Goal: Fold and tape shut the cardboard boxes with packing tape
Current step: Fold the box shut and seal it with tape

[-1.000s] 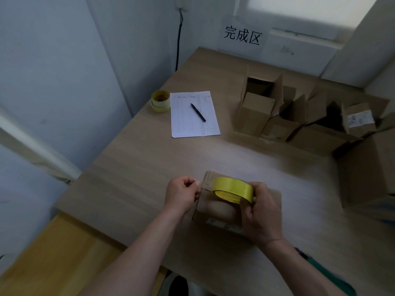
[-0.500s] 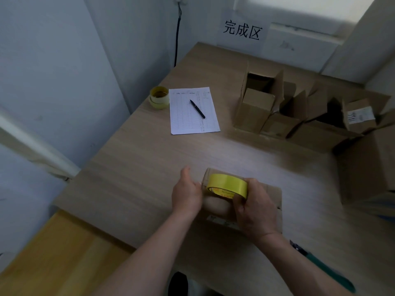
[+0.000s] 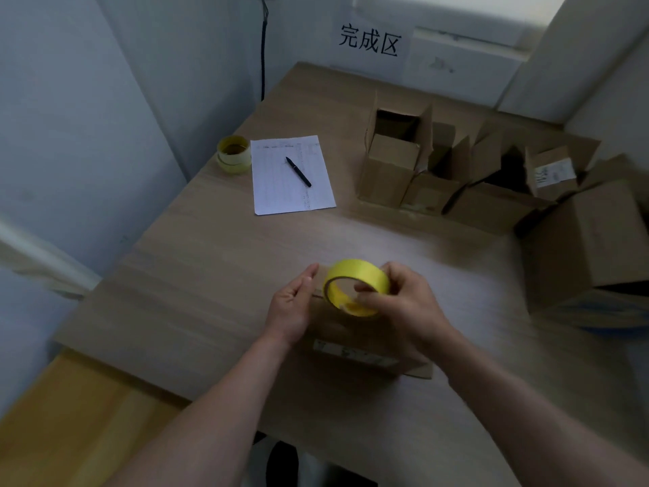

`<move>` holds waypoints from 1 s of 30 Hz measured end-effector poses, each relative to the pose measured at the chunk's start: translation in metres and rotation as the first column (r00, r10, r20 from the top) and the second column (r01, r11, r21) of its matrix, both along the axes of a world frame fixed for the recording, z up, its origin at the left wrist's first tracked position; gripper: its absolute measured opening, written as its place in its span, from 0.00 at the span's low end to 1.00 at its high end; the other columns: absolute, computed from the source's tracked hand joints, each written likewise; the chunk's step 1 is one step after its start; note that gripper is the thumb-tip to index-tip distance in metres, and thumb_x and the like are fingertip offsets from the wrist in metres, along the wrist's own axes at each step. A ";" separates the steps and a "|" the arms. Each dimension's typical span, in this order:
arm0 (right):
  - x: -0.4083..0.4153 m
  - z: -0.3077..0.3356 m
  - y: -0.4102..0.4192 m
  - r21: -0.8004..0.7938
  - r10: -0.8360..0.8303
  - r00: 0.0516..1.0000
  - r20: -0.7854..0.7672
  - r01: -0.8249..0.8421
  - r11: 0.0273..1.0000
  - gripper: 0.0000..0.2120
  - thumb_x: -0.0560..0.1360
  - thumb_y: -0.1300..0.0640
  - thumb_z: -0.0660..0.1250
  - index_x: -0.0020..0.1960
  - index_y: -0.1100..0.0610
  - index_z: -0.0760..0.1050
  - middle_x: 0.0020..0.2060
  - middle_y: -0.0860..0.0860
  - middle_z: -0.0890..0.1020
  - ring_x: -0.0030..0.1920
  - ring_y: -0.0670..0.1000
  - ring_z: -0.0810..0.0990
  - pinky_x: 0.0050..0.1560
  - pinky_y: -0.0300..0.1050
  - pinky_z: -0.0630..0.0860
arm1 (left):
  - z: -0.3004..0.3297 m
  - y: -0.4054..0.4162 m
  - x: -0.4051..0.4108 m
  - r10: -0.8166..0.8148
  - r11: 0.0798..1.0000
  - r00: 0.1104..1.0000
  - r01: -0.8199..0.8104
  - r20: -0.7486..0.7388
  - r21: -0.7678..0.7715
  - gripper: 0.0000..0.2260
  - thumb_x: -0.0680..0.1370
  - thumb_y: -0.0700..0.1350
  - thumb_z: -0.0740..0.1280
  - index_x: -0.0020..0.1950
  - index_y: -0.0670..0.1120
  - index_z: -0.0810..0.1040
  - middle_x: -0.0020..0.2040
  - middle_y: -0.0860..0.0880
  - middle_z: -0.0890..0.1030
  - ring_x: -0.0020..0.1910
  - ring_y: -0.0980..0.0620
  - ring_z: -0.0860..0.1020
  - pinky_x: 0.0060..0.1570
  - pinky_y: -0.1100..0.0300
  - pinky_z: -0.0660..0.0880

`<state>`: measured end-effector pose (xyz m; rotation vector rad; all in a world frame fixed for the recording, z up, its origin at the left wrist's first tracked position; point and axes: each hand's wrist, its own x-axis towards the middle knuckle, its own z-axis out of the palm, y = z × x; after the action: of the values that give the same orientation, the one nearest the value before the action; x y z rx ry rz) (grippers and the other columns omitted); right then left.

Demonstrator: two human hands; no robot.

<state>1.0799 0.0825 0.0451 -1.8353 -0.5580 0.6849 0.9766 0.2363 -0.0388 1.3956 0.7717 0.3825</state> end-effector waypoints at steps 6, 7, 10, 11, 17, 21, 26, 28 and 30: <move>0.053 0.044 -0.051 -0.480 0.304 0.908 0.289 -0.137 0.866 0.16 0.77 0.43 0.66 0.36 0.51 0.76 0.27 0.45 0.77 0.28 0.45 0.75 0.31 0.43 0.70 | -0.003 0.004 -0.001 -0.031 0.986 0.997 0.043 -0.074 0.163 0.14 0.83 0.44 0.59 0.68 0.47 0.76 0.64 0.62 0.72 0.65 0.64 0.69 0.53 0.83 0.63; 0.056 0.045 -0.058 -0.645 0.423 0.800 0.426 -0.059 0.762 0.14 0.77 0.41 0.65 0.37 0.49 0.77 0.29 0.44 0.78 0.30 0.43 0.76 0.30 0.41 0.71 | -0.002 0.002 0.000 -0.041 0.984 0.996 0.054 -0.076 0.172 0.14 0.83 0.44 0.58 0.68 0.46 0.76 0.64 0.62 0.72 0.66 0.64 0.69 0.54 0.83 0.63; 0.053 0.045 -0.069 -0.747 0.492 0.720 0.490 0.055 0.662 0.14 0.76 0.39 0.64 0.40 0.47 0.77 0.32 0.45 0.79 0.33 0.43 0.76 0.30 0.40 0.73 | 0.001 -0.007 0.007 -0.051 0.976 0.995 0.067 -0.084 0.206 0.14 0.83 0.43 0.59 0.67 0.46 0.76 0.63 0.61 0.72 0.66 0.63 0.69 0.55 0.82 0.63; 0.051 0.043 -0.072 -0.757 0.495 0.715 0.493 0.072 0.650 0.14 0.76 0.38 0.64 0.39 0.47 0.76 0.32 0.45 0.78 0.33 0.43 0.76 0.29 0.40 0.71 | 0.001 -0.008 0.008 -0.055 0.974 0.994 0.074 -0.092 0.216 0.14 0.83 0.44 0.59 0.67 0.46 0.76 0.63 0.61 0.72 0.66 0.62 0.69 0.55 0.82 0.63; 0.048 0.025 -0.086 -0.815 0.486 0.742 0.463 0.141 0.562 0.21 0.75 0.32 0.59 0.39 0.49 0.73 0.34 0.47 0.77 0.35 0.47 0.75 0.34 0.45 0.77 | -0.001 -0.009 0.009 -0.064 0.968 0.991 0.090 -0.118 0.235 0.14 0.83 0.44 0.59 0.68 0.49 0.76 0.66 0.59 0.74 0.66 0.62 0.69 0.51 0.85 0.62; 0.050 0.011 -0.094 -0.820 0.458 0.782 0.423 0.115 0.561 0.24 0.76 0.31 0.55 0.40 0.50 0.75 0.34 0.48 0.79 0.34 0.49 0.77 0.37 0.48 0.80 | -0.001 -0.009 0.009 -0.068 0.967 0.990 0.096 -0.127 0.236 0.14 0.83 0.45 0.60 0.68 0.51 0.76 0.64 0.61 0.73 0.66 0.61 0.70 0.51 0.84 0.63; 0.059 -0.005 -0.098 -0.772 0.431 0.789 0.437 0.084 0.630 0.18 0.78 0.38 0.55 0.40 0.49 0.72 0.33 0.48 0.78 0.34 0.49 0.77 0.35 0.48 0.78 | -0.001 -0.008 0.008 -0.055 0.964 0.990 0.086 -0.128 0.252 0.14 0.83 0.45 0.60 0.67 0.51 0.76 0.62 0.63 0.73 0.65 0.63 0.70 0.51 0.85 0.63; 0.057 -0.017 -0.101 -0.786 0.435 0.792 0.427 0.088 0.612 0.16 0.78 0.39 0.55 0.41 0.49 0.72 0.34 0.48 0.77 0.34 0.48 0.76 0.34 0.47 0.76 | 0.000 -0.008 0.008 -0.062 0.964 0.990 0.092 -0.129 0.248 0.14 0.83 0.45 0.60 0.67 0.52 0.76 0.62 0.63 0.73 0.65 0.63 0.70 0.52 0.83 0.63; 0.055 -0.028 -0.105 -0.780 0.419 0.804 0.423 0.087 0.619 0.16 0.78 0.38 0.55 0.41 0.48 0.71 0.34 0.46 0.77 0.34 0.47 0.75 0.33 0.45 0.75 | 0.001 -0.009 0.008 -0.061 0.966 0.990 0.090 -0.124 0.241 0.14 0.83 0.45 0.60 0.67 0.51 0.76 0.62 0.63 0.73 0.65 0.63 0.70 0.52 0.83 0.64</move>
<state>1.1347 -0.0228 0.0172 -2.9024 -0.9527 0.5117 0.9844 0.2275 -0.0382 1.6877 0.7826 0.3485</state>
